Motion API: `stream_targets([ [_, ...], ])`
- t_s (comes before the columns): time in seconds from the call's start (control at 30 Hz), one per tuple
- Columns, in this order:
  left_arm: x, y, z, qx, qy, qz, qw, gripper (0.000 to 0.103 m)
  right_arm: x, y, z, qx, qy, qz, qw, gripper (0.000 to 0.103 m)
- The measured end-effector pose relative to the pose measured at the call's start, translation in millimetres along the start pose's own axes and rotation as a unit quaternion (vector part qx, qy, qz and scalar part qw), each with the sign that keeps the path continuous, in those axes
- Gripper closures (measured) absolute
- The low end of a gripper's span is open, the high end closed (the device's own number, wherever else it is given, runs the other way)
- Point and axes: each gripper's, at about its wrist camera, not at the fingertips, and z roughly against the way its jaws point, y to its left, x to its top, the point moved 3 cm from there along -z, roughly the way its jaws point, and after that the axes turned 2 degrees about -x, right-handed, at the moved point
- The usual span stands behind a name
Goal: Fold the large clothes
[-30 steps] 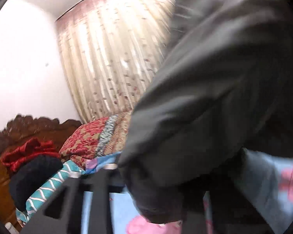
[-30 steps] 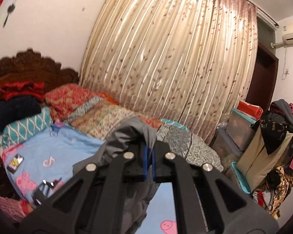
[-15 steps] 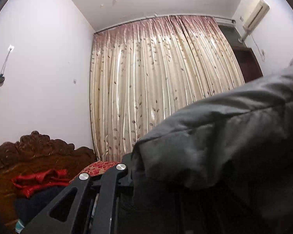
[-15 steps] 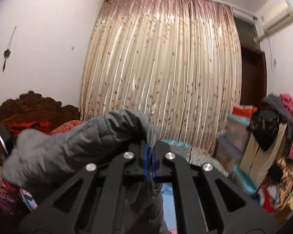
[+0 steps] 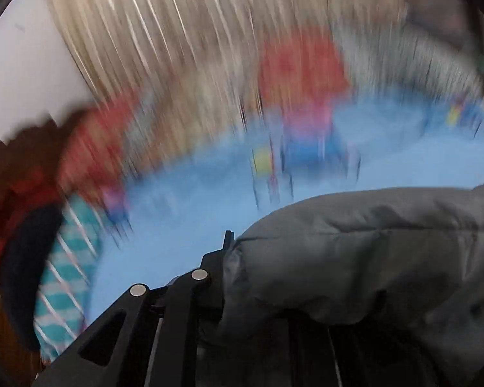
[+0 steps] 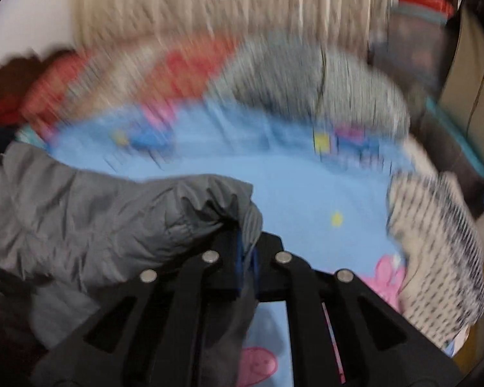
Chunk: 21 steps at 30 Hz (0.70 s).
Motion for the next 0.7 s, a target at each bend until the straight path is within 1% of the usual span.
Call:
stream_targets([
  [0.03,-11,-8,-33,-0.004,0.052,0.004,0.9986,0.092,-7,0,-19,-0.016,0.023,0.003,1.0,0.088],
  [0.07,-20,-13,-55,-0.014,0.081,0.012,0.9966,0.092,-15,1,-30,-0.025,0.035,0.011,0.999,0.086],
  [0.1,-30,-15,-65,-0.022,0.093,0.018,0.9953,0.092,-21,1,-30,-0.026,0.034,0.022,0.999,0.083],
  [0.13,-33,-13,-70,-0.026,0.097,0.02,0.9948,0.092,-20,-3,-29,-0.032,0.03,0.031,0.999,0.069],
  [0.17,-34,-10,-75,-0.034,0.095,0.023,0.9947,0.092,-20,-4,-22,-0.047,0.019,0.045,0.998,0.047],
  [0.2,-33,-10,-80,-0.041,0.094,0.027,0.9944,0.092,-19,-6,-7,-0.069,-0.011,0.062,0.996,0.036],
  [0.23,-30,-10,-74,-0.046,0.095,0.032,0.9939,0.092,-20,-6,1,-0.075,-0.028,0.068,0.995,0.025],
  [0.27,-25,-4,-83,-0.058,0.1,0.045,0.9922,0.091,-18,-9,16,-0.068,-0.043,0.072,0.994,0.024],
  [0.3,-20,-9,-84,-0.064,0.103,0.051,0.9913,0.091,-14,-13,26,-0.049,-0.049,0.065,0.995,0.024],
  [0.37,-8,-9,-87,-0.083,0.117,0.073,0.9869,0.091,-13,-16,53,0.041,-0.061,0.045,0.996,0.024],
  [0.4,-9,-12,-86,-0.095,0.129,0.085,0.9834,0.091,-17,-8,65,0.102,-0.055,0.047,0.992,0.024],
  [0.43,-7,-15,-87,-0.106,0.14,0.094,0.98,0.091,-22,5,67,0.143,-0.037,0.06,0.987,0.024],
  [0.47,-6,-17,-87,-0.122,0.15,0.101,0.9758,0.091,-29,25,60,0.176,-0.002,0.075,0.981,0.024],
  [0.5,-6,-21,-83,-0.129,0.155,0.103,0.974,0.091,-33,44,49,0.202,0.031,0.082,0.975,0.026],
  [0.53,-5,-22,-82,-0.137,0.16,0.103,0.9722,0.091,-39,67,32,0.234,0.07,0.092,0.965,0.036],
  [0.57,-4,-23,-79,-0.145,0.165,0.102,0.9702,0.091,-45,93,9,0.254,0.107,0.108,0.955,0.04],
  [0.6,-3,-22,-73,-0.155,0.165,0.104,0.9685,0.091,-47,112,-7,0.258,0.125,0.121,0.95,0.044],
  [0.63,-3,-20,-67,-0.162,0.162,0.106,0.9676,0.091,-45,137,-32,0.26,0.144,0.14,0.944,0.046],
  [0.67,-5,-18,-56,-0.174,0.157,0.101,0.9669,0.091,-34,153,-49,0.263,0.142,0.146,0.943,0.054],
  [0.7,-6,-16,-49,-0.178,0.155,0.096,0.9671,0.091,-21,161,-58,0.264,0.133,0.14,0.945,0.054],
])
